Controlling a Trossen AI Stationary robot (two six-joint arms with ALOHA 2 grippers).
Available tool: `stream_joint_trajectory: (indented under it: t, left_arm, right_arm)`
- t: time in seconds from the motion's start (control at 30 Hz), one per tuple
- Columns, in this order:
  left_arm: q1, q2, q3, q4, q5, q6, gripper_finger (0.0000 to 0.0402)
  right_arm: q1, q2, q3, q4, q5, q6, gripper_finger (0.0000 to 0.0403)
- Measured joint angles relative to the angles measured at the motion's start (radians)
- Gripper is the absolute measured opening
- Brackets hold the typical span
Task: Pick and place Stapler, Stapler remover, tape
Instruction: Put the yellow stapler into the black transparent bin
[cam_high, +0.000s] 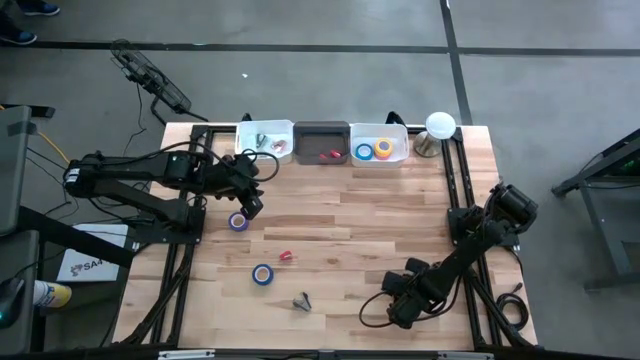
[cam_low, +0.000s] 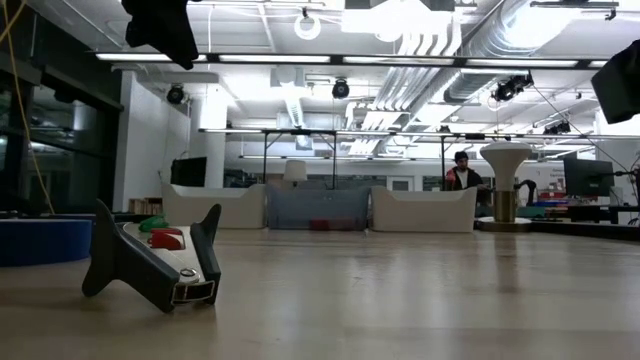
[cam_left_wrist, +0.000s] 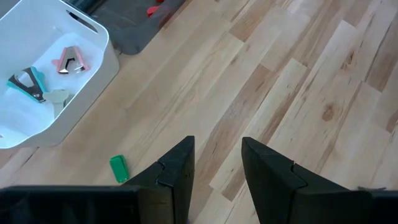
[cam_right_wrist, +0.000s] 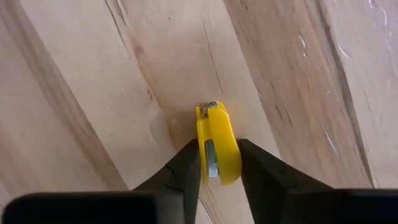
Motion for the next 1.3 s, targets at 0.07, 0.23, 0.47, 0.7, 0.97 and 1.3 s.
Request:
stream_joint_trajectory:
  t: [0.07, 0.23, 0.47, 0.7, 0.97, 1.3]
  left_arm:
    - [0.0, 0.0, 0.0, 0.0, 0.0, 0.003, 0.0131]
    - [0.0, 0.0, 0.0, 0.0, 0.0, 0.004, 0.0131]
    - [0.0, 0.0, 0.0, 0.0, 0.0, 0.011, 0.0131]
    - [0.0, 0.0, 0.0, 0.019, -0.001, 0.013, 0.0131]
    - [0.002, 0.0, 0.0, 0.116, -0.002, 0.062, 0.0131]
    - [0.017, 0.0, 0.0, 0.23, -0.145, 0.122, 0.0131]
  right_arm:
    - [0.0, 0.0, 0.0, 0.001, 0.001, -0.007, 0.0082]
    - [0.0, 0.0, 0.0, 0.009, 0.016, -0.008, 0.0053]
    - [-0.038, -0.039, -0.002, 0.061, 0.091, -0.026, 0.0053]
    - [-0.145, -0.127, -0.001, 0.17, 0.162, -0.205, 0.0053]
    - [-0.352, -0.227, 0.0, 0.292, 0.151, -0.513, 0.0053]
    - [-0.642, -0.291, 0.0, 0.496, -0.01, -0.892, 0.0053]
